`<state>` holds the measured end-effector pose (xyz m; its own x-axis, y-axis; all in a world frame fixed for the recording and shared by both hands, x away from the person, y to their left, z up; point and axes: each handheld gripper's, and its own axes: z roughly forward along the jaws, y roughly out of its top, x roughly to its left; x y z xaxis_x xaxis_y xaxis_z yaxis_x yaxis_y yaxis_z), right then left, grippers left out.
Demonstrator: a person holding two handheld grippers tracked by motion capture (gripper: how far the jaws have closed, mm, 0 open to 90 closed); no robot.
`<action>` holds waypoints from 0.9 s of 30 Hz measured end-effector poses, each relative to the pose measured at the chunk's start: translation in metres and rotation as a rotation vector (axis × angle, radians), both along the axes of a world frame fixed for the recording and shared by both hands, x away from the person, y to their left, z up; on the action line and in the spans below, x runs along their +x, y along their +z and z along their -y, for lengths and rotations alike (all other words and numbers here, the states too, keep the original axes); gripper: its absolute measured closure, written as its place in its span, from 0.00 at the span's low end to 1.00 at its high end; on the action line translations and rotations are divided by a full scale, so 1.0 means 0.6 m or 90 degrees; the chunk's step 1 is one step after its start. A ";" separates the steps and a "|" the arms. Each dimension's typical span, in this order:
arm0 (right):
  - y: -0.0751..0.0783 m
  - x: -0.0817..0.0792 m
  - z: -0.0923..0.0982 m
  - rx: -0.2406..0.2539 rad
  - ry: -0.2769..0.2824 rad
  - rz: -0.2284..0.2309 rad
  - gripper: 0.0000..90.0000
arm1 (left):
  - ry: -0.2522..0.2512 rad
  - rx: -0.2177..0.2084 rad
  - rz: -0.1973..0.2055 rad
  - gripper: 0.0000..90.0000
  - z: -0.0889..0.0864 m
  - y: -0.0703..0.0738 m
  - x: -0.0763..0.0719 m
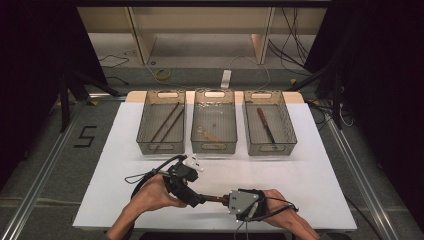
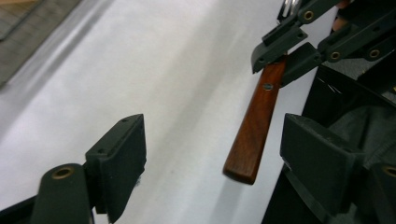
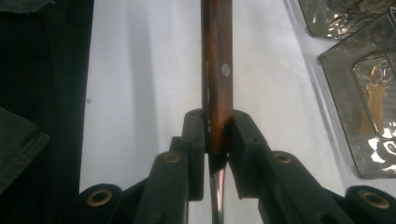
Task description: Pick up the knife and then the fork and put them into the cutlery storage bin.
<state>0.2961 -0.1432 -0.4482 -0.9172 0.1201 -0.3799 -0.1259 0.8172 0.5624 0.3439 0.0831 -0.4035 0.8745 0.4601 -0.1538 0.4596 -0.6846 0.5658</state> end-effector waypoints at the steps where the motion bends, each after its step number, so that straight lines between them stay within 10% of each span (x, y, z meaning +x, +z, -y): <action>1: 0.001 0.001 0.001 -0.001 -0.001 0.002 0.86 | 0.004 -0.008 -0.003 0.23 -0.003 0.000 0.001; 27: 0.022 0.037 0.043 0.088 -0.118 -0.037 0.86 | 0.159 -0.150 0.103 0.20 -0.089 -0.010 -0.005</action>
